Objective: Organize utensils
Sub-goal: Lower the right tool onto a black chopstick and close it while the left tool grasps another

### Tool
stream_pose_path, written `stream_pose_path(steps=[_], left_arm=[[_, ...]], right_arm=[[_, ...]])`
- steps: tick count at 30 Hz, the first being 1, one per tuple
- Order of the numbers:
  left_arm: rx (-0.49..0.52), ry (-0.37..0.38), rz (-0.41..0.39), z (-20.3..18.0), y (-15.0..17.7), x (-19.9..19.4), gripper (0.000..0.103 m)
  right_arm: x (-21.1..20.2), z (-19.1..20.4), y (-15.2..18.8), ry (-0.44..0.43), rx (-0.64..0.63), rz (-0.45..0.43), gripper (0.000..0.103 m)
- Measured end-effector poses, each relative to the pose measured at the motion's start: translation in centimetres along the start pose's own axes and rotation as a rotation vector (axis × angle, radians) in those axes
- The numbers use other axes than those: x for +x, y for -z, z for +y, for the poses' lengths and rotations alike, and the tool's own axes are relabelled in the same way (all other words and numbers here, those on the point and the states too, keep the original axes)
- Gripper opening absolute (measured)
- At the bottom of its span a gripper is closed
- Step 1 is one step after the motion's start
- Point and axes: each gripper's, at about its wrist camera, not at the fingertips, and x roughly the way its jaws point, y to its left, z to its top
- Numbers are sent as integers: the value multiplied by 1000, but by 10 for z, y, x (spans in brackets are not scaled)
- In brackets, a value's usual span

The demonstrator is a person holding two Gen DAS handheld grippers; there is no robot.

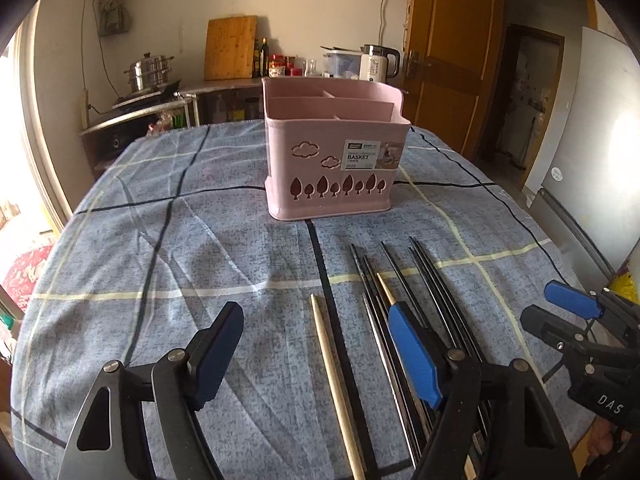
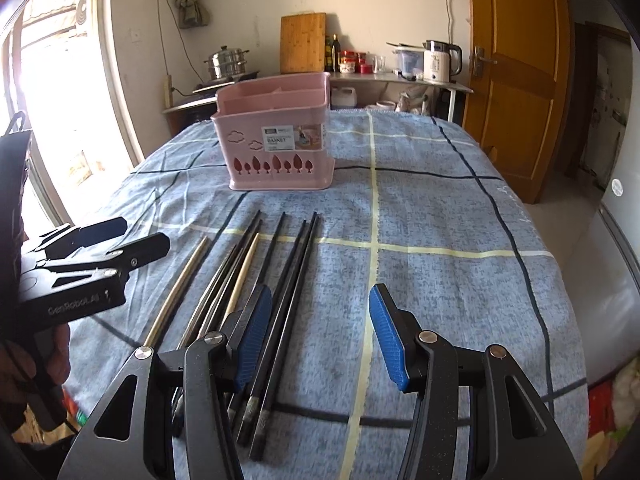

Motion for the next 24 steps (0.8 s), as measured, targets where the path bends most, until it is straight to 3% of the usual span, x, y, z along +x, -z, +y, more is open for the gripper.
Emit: stream_pose_path(steps=[5, 9, 13, 24], left_arm=[[-4, 36, 65, 2, -19, 30, 65], [-7, 60, 121, -2, -30, 55, 57], [-8, 66, 156, -3, -35, 72, 56], [7, 37, 212, -8, -34, 91, 56]], right_arm=[[32, -6, -14, -28, 24, 57, 49], [58, -6, -22, -43, 30, 112, 39], [76, -6, -25, -46, 32, 153, 30], [92, -2, -30, -37, 13, 178, 29]])
